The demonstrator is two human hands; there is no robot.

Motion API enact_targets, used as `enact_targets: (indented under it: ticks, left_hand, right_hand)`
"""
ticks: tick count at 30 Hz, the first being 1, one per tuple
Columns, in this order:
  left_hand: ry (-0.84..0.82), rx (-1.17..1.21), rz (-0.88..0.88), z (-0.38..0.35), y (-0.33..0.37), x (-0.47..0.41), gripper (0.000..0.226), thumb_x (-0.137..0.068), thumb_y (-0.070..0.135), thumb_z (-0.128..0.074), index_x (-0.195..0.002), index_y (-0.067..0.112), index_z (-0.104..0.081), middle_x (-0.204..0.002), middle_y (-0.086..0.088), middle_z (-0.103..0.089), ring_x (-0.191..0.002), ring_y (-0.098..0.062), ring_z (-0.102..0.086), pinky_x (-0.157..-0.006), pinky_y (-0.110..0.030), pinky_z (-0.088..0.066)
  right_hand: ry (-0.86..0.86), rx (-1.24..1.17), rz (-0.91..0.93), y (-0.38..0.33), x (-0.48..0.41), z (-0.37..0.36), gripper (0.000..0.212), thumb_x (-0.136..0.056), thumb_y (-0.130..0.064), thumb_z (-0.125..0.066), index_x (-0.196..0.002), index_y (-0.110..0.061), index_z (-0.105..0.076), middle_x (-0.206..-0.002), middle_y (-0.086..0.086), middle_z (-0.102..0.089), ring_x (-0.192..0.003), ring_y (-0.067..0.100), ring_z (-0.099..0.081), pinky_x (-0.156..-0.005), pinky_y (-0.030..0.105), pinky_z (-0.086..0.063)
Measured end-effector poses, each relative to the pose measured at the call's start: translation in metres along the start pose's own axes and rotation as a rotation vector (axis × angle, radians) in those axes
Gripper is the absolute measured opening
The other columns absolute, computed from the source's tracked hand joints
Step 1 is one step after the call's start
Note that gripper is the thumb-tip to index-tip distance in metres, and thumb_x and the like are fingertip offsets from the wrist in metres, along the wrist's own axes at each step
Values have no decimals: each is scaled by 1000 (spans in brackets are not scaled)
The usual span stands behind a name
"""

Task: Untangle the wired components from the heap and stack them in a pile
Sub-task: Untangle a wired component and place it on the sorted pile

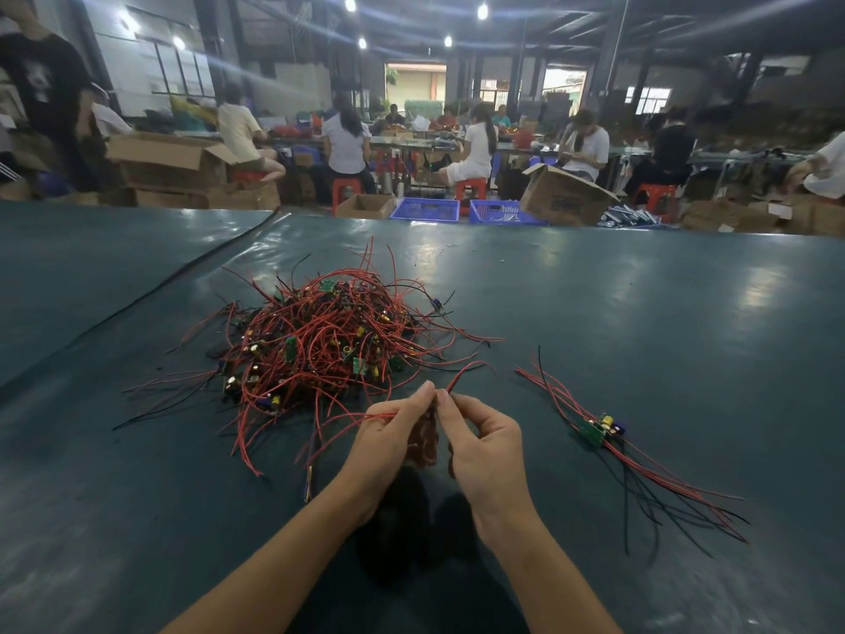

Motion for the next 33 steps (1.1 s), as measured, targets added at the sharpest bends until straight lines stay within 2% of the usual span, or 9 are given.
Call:
enact_targets:
  ticks: [2, 6, 8, 11, 15, 19, 26, 31, 33]
  left_hand:
    - [16, -22, -45, 0, 2, -1, 37, -73, 57, -62, -80, 24, -78, -68, 4, -70, -61, -7, -65, -55, -19, -50]
    - [-4, -72, -167, -3, 6, 0, 29, -90, 36, -60, -71, 23, -77, -58, 8, -66, -54, -3, -61, -53, -15, -47]
    - [-21, -111, -193, -5, 7, 0, 39, -95, 31, -57, -60, 23, -71, -53, 9, -61, -49, -4, -56, -51, -16, -45]
    - [-45, -165, -203, -6, 6, -2, 48, -95, 32, -56, -54, 9, -60, -51, -1, -54, -47, -13, -51, -51, -20, -45]
    - [-98, -215, -193, -8, 6, -1, 45, -96, 30, -57, -54, 14, -60, -52, -1, -55, -49, -14, -53, -53, -21, -46]
    - [-121, -243, -182, -8, 9, 2, 41, -90, 34, -58, -53, 17, -60, -52, -2, -57, -47, -15, -55, -53, -22, -46]
    - [-157, -248, -167, -11, 6, 6, 42, -84, 47, -58, -52, 19, -59, -52, -1, -57, -46, -15, -55, -51, -21, -44]
    - [-71, -179, -170, -6, 7, 4, 46, -91, 43, -58, -52, 20, -59, -53, -4, -59, -49, -17, -54, -53, -23, -44]
    - [-51, -145, -190, -4, 10, 3, 48, -91, 42, -54, -53, 14, -61, -53, -6, -59, -49, -17, -53, -53, -23, -45]
  right_hand:
    - [44, 6, -32, 4, -2, 1, 28, -93, -18, -63, -71, -28, -78, -78, -2, -76, -78, 13, -72, -68, 22, -57]
    - [164, -69, -155, 13, -8, 4, 28, -93, -17, -65, -69, -25, -78, -79, 0, -76, -92, 25, -71, -87, 41, -56]
    - [191, -106, -214, 12, -11, 6, 27, -91, -18, -67, -68, -25, -79, -70, -5, -73, -76, 15, -68, -73, 33, -56]
    - [268, -106, -291, 10, -13, 13, 21, -89, -24, -69, -72, -27, -79, -57, -9, -50, -50, 6, -41, -47, 22, -41]
    - [356, -171, -345, 10, -19, 25, 13, -89, -21, -70, -77, -20, -77, -54, -8, -43, -51, 9, -34, -47, 24, -33]
    - [444, -339, -379, 10, -31, 42, 7, -92, -17, -66, -88, -15, -71, -45, -8, -31, -31, 5, -20, -33, 18, -18]
    - [543, -482, -328, 8, -37, 64, 13, -96, -17, -59, -86, -14, -67, -55, -5, -34, -28, 4, -21, -30, 16, -19]
    - [405, -311, -274, 9, -28, 45, 26, -91, -40, -64, -82, -18, -76, -75, -6, -48, -36, 3, -30, -33, 17, -25]
    - [278, -230, -278, 11, -23, 32, 37, -86, -52, -64, -80, -18, -79, -68, -10, -48, -40, 4, -32, -36, 18, -28]
Point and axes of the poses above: each hand's wrist, its own x-axis away from the middle knuckle, its own z-axis out of the back of the hand, y = z × x, the point moved 3 cm from there along -x, towards the middle knuckle
